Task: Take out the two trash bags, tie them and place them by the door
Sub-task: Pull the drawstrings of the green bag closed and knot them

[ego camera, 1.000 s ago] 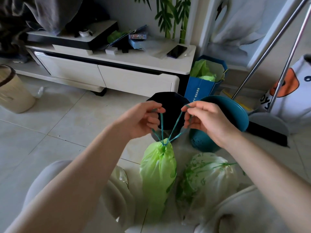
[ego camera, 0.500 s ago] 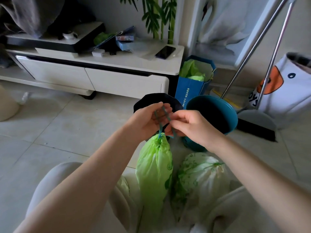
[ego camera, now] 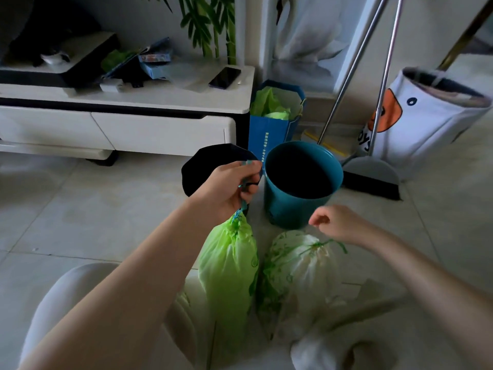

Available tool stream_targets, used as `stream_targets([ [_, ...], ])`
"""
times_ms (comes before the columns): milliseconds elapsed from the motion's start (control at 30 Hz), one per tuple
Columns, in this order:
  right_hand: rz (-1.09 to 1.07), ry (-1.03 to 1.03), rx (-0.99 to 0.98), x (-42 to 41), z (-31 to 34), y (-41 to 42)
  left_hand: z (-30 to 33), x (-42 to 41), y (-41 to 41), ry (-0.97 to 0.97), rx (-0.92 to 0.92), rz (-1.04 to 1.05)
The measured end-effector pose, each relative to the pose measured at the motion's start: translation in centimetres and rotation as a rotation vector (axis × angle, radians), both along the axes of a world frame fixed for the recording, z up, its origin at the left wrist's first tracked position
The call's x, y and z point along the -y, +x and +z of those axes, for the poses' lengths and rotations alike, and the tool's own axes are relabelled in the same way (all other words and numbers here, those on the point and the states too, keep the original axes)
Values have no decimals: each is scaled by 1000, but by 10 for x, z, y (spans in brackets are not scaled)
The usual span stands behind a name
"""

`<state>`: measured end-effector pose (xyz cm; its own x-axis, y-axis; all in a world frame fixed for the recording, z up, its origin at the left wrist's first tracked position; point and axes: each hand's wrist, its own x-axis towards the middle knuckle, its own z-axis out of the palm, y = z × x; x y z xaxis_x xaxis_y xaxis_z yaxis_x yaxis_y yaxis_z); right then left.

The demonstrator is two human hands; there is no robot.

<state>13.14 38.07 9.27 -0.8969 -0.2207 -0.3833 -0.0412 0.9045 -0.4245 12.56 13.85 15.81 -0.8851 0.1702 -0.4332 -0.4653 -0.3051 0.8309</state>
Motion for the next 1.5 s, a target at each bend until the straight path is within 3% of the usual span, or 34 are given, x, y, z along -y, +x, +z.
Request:
stream_targets([
  [167,75,279,123,-36,-24,8,-2,2,-3,-37,11,45],
  [300,80,295,97,-40,-25,10,-3,1,-3,-53,11,53],
  [500,-115,157,116,-42,-6,7,-3,3,-6,-57,22,46],
  [800,-164,-59,79,-40,13,8,-5,4,-8,-61,23,49],
  [1000,-381,-449,161,-37,29,9,-6,5,-7,-85,24,46],
  [1133,-307,-555,89,-27,39,12,-6,8,-6,-90,30,49],
  [1267,-132,-218,-367,-19,38,13,-7,10,-5,-102,21,54],
  [1300,-138,-246,-417,-15,39,14,-7,11,-5,-103,18,56],
  [1433,-260,-829,-78,4,51,19,-6,11,-5,-106,10,61],
  [1500,-148,-785,45,15,41,20,-5,9,-5,-114,0,61],
])
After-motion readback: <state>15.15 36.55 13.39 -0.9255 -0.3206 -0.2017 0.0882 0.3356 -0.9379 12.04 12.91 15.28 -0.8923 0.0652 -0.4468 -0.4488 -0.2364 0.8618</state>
